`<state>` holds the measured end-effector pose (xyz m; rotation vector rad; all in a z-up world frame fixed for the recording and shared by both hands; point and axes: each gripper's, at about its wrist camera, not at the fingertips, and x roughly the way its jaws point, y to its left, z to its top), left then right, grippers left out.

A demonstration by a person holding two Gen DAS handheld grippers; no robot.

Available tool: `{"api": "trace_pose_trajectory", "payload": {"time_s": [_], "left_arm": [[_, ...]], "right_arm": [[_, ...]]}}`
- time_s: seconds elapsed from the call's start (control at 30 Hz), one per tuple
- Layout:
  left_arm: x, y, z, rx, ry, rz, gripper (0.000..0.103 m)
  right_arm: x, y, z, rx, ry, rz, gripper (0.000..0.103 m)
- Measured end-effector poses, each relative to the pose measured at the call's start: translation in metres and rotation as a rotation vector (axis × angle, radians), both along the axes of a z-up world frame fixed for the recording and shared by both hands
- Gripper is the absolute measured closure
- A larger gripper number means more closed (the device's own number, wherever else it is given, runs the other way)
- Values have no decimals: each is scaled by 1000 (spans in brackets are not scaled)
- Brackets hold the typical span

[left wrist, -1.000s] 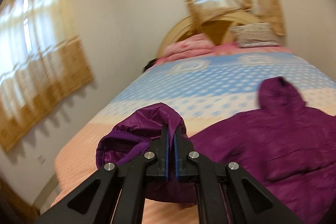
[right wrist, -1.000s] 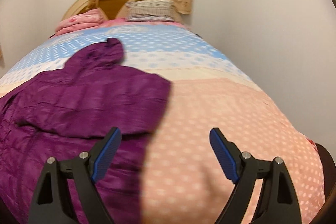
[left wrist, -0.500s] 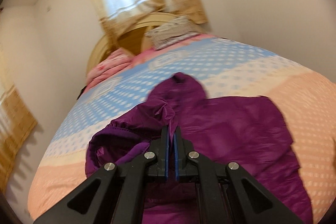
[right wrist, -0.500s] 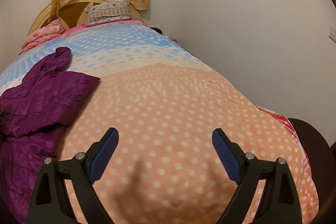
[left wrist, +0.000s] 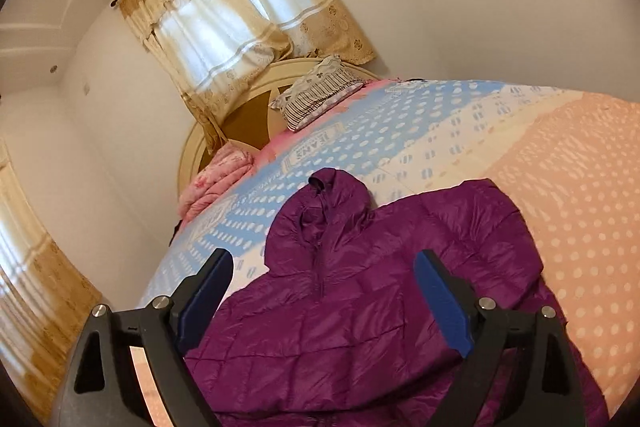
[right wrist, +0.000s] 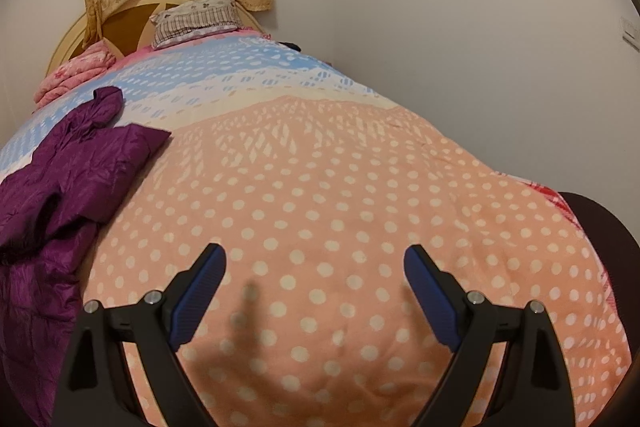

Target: Fold large clothes

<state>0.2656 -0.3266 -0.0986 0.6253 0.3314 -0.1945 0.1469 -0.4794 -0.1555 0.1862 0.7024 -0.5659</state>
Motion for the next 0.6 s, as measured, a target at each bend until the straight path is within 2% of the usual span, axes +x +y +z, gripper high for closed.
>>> {"api": "trace_pose_trajectory", "payload": {"time_s": [0.23,0.37,0.47,0.6], "left_arm": [[12,53,21,-65,-19,61,11],[30,98,30,-95,-39,146,10],[56,136,23,-90,-35,267,10],[102,197,-2,-108,45,482,10]], "right_arm": [[2,9,5,-11,-19,25,10],[9,20,11,12,-27,44,10],[20,39,20,42,-38,96,10],[49,69,34,112,-69,198,17]]}}
